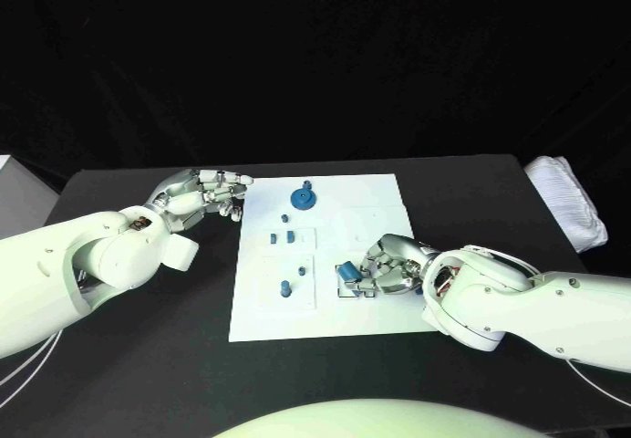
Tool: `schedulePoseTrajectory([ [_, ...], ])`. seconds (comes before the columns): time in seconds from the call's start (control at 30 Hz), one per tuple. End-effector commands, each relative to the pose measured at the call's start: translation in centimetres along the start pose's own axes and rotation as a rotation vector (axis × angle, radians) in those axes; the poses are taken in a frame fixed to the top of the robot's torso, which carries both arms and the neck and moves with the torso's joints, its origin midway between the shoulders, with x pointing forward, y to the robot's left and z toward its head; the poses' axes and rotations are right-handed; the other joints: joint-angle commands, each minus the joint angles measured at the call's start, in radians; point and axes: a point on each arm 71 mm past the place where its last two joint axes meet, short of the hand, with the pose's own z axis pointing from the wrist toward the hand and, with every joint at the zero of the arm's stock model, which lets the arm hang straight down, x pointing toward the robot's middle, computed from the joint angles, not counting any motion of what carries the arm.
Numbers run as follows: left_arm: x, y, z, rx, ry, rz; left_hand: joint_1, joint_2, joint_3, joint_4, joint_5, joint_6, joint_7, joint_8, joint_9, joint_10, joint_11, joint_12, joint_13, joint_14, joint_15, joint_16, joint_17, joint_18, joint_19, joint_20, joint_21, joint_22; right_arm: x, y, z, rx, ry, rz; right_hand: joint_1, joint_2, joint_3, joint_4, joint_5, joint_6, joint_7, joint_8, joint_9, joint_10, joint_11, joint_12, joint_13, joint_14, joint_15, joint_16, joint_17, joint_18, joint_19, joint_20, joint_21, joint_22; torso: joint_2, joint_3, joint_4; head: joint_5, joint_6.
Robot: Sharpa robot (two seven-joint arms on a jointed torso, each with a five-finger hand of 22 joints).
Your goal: Assemble the parts on the task board
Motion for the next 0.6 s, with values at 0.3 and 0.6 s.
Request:
schedulePoseTrajectory([
  [0.3,0.29,-0.02,0.03,0.0,0.027,-0.006,-0.006,0.004,-0.003,0.003,0.001,-0.003,0.003,-0.001,-0.002,-0.002,0.001,-0.001,-0.001,-0.002,0.002,-0.005,0.0,0.014,0.002,0.002,-0.003,-0.001,0.1,0.14,0.61,0.02,-0.025,-0.072,-0.038,-0.01,0.014,-0.015,-0.017,0.03,-0.024,0.036,0.007,0.079,-0.006,0.006,0.223,0.085,-0.007,0.006,0.17,-0.019,0.005,-0.008,0.007,0.118,0.001,0.0006,-0.001,0.009,-0.002],
  [0.6,0.2,-0.01,0.0,-0.002,0.025,-0.006,-0.006,0.004,-0.003,0.003,0.001,-0.003,0.003,-0.001,-0.002,-0.002,0.001,-0.001,-0.001,-0.002,0.002,-0.005,0.0,0.014,0.002,0.002,-0.003,-0.001,0.31,0.26,0.73,0.021,-0.007,-0.099,-0.086,-0.031,-0.001,-0.016,-0.006,0.029,-0.025,0.044,0.008,0.079,-0.007,0.004,0.223,0.085,-0.008,0.006,0.171,-0.019,0.005,-0.008,0.006,0.12,0.0,0.001,-0.0019,0.01,-0.005],
])
